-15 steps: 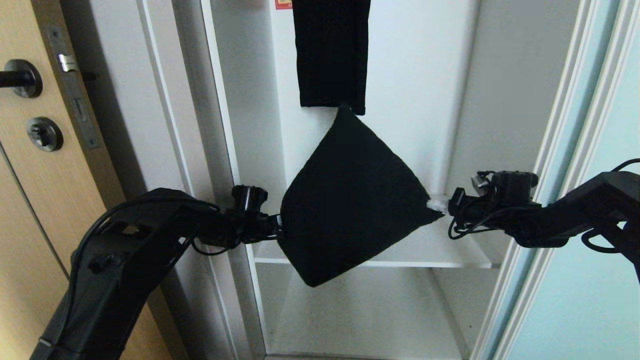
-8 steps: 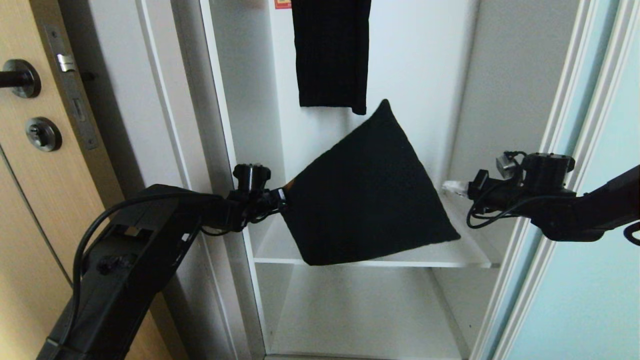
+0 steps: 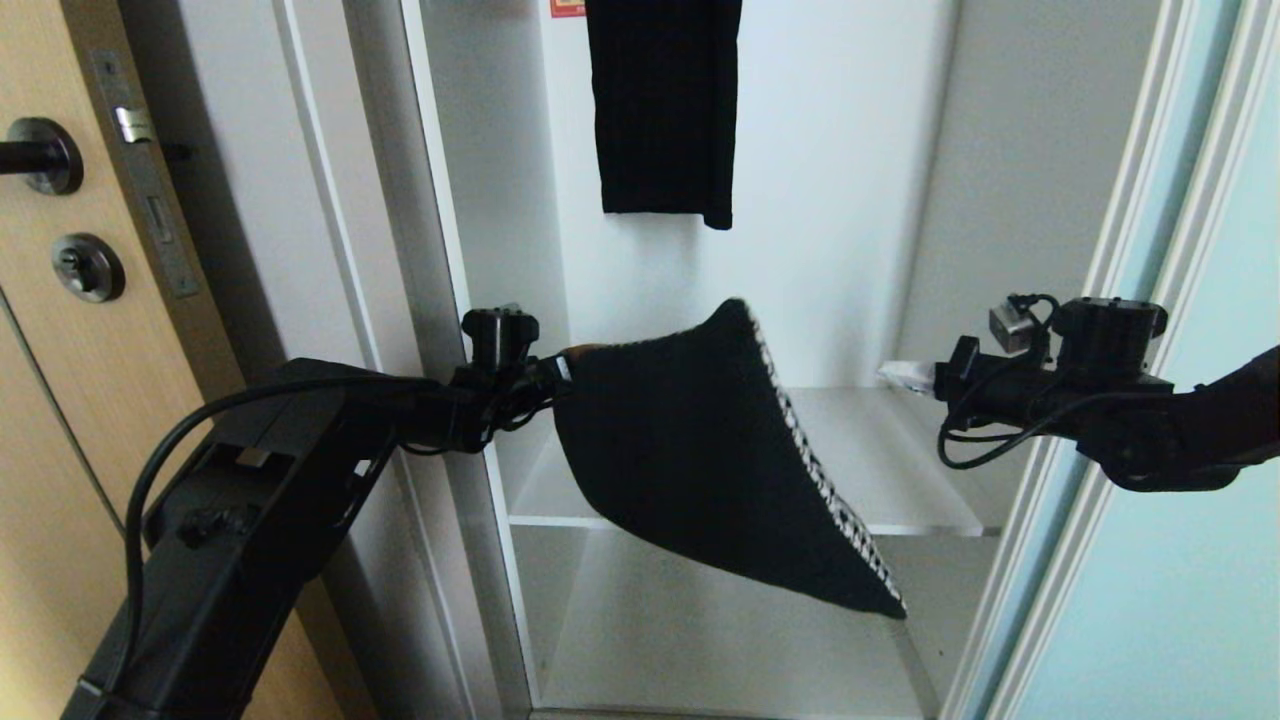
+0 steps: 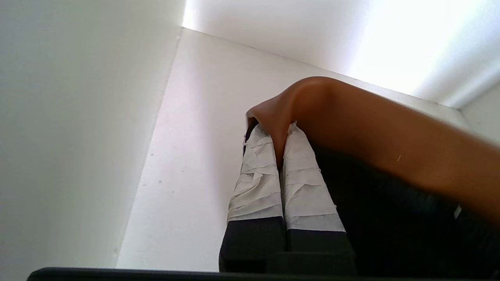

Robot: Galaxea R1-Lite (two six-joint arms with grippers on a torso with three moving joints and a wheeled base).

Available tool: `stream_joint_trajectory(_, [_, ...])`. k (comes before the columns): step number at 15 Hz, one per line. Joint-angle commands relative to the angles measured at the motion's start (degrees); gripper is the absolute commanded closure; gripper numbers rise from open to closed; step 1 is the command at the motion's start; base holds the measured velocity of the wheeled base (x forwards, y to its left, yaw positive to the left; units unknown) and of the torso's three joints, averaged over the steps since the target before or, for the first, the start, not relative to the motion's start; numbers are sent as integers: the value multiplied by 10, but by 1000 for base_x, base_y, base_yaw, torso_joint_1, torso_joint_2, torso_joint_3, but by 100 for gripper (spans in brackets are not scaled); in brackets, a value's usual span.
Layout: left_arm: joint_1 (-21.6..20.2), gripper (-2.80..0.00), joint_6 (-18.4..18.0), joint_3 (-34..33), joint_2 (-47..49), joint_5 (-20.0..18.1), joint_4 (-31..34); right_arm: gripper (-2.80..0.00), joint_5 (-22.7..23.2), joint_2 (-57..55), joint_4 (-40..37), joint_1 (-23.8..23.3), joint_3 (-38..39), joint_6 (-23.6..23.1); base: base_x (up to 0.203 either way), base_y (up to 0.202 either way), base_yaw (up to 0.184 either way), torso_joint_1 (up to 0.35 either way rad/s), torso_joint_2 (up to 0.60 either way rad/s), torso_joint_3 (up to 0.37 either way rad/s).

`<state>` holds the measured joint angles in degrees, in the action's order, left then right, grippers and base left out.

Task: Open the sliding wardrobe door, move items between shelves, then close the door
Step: Place the pillow on the higher shelf

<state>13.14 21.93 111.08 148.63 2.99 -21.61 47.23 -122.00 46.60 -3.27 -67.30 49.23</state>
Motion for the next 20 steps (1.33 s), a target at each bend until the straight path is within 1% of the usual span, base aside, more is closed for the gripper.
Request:
stream_joint_trajectory(1, [0, 0, 1, 0, -1, 1, 1, 0, 33, 42, 12, 1, 47, 3, 0, 0, 0, 0, 0, 0])
stream_joint_trajectory(2, [1, 0, 1, 0, 3, 0, 1, 0, 49, 43, 26, 1, 58, 3, 0, 0, 0, 0, 0, 0])
stream_joint_trajectory(5, [5, 0, 1, 0, 13, 0, 0, 0, 55, 31, 22, 2, 69, 3, 0, 0, 0, 0, 0, 0])
stream_joint_trajectory(7, [5, 0, 2, 0, 15, 1, -1, 0, 68, 13, 25, 17, 80, 3, 0, 0, 0, 0, 0, 0])
stream_joint_trajectory(9, [5, 0, 2, 0, 17, 2, -3, 0, 69, -10, 20, 36, 74, 3, 0, 0, 0, 0, 0, 0])
stream_joint_trajectory(12, [5, 0, 4, -1, 12, 10, -4, 0, 69, 24, -10, 36, 71, 3, 0, 0, 0, 0, 0, 0])
stream_joint_trajectory(13, [5, 0, 5, -1, 12, 13, -4, 0, 68, 28, -11, 39, 73, -3, 0, 0, 0, 0, 0, 0])
stream_joint_trajectory(14, [6, 0, 7, -1, 12, 15, -5, 0, 68, 31, -12, 47, 80, -29, 0, 0, 0, 0, 0, 0])
stream_joint_trajectory(15, [6, 0, 7, -1, 13, 18, -5, -280, 63, 34, -14, 59, 92, -62, 0, 0, 0, 0, 0, 0])
stream_joint_trajectory(17, [7, 0, 7, -1, 11, 22, -5, -280, 37, 30, -17, 84, 96, -77, 0, 0, 0, 0, 0, 0])
stream_joint_trajectory(18, [9, 0, 7, -2, 10, 22, -5, -280, 11, 20, -18, 95, 95, -98, 0, 0, 0, 0, 0, 0])
stream_joint_trajectory(19, [10, 0, 7, -2, 8, 23, -5, -280, -17, 12, -19, 105, 94, -140, 0, 0, 0, 0, 0, 0])
stream_joint_trajectory(20, [12, 0, 10, -3, 4, 22, -2, -280, -56, 5, -20, 115, 94, -189, 0, 0, 0, 0, 0, 0])
